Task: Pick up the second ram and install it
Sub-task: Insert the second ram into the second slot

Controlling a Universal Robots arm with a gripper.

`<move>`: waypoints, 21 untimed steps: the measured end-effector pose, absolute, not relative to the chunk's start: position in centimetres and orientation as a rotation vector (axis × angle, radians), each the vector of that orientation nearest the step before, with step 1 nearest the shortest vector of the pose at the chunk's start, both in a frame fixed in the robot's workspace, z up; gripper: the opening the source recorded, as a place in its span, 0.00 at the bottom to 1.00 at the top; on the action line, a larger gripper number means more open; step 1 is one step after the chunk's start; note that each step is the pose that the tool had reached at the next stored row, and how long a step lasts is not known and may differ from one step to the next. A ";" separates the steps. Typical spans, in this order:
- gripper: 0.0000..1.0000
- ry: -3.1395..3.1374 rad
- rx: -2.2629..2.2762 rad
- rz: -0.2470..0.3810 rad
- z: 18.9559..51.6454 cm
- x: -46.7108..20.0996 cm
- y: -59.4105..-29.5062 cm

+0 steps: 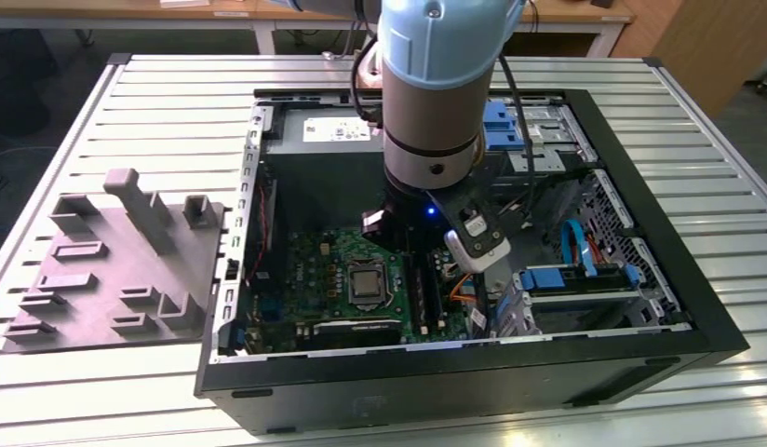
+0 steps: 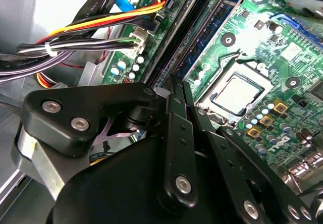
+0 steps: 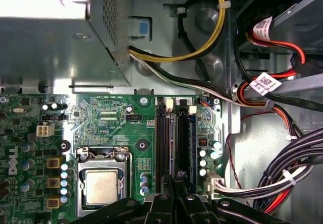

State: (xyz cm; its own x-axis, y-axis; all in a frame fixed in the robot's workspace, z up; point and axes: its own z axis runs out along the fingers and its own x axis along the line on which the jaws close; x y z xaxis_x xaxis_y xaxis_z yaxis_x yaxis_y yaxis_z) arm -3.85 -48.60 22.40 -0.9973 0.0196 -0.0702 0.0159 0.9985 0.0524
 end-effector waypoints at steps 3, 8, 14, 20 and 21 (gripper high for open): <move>0.12 3.070 0.027 0.078 22.4 -3.9 -48.6; 0.12 3.070 0.027 0.078 22.3 -3.9 -48.6; 0.12 3.069 0.027 0.076 22.3 -3.9 -48.6; 0.12 3.067 0.023 0.076 22.3 -4.0 -48.6; 0.12 3.067 0.023 0.076 22.3 -4.0 -48.6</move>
State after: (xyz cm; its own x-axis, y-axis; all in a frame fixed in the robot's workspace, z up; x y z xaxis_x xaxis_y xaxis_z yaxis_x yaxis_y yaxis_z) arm -4.05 -48.61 22.25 -0.9972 0.0165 -0.0732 0.0129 0.9987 0.0502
